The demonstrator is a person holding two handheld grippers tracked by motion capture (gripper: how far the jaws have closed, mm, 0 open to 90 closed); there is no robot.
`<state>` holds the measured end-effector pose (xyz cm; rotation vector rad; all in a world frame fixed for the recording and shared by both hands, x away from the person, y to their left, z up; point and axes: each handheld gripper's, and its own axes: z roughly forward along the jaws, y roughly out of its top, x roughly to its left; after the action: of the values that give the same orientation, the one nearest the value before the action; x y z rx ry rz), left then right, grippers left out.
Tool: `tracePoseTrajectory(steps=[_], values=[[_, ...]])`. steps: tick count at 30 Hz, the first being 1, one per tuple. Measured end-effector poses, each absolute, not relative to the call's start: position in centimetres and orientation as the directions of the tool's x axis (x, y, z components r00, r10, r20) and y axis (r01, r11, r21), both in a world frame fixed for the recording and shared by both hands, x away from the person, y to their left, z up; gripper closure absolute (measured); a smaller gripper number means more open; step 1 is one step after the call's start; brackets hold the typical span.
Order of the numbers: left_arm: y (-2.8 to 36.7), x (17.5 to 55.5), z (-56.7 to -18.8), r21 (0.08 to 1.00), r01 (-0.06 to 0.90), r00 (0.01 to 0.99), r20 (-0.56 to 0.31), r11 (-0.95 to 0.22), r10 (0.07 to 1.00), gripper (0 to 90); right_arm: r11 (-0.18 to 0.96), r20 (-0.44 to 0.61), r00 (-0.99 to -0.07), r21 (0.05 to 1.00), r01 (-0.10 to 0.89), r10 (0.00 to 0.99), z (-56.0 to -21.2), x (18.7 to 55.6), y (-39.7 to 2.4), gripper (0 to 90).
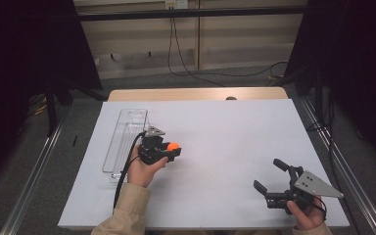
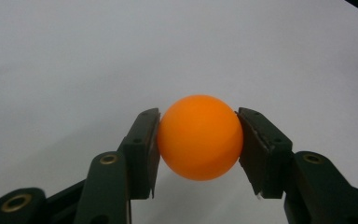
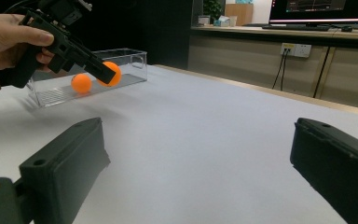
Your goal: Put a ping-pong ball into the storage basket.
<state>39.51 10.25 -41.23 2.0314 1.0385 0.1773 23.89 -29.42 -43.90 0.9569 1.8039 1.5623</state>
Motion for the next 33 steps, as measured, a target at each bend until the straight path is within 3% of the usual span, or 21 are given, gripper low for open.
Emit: tracePoseTrajectory(steps=[33], values=[[11.8,39.6,-40.0,0.732,0.617,0.630,-0.238,-0.289,0.739,50.8,0.071,0.032,-0.590,0.986,0.151,0.806,-43.9,23.9,-29.4,2.5]])
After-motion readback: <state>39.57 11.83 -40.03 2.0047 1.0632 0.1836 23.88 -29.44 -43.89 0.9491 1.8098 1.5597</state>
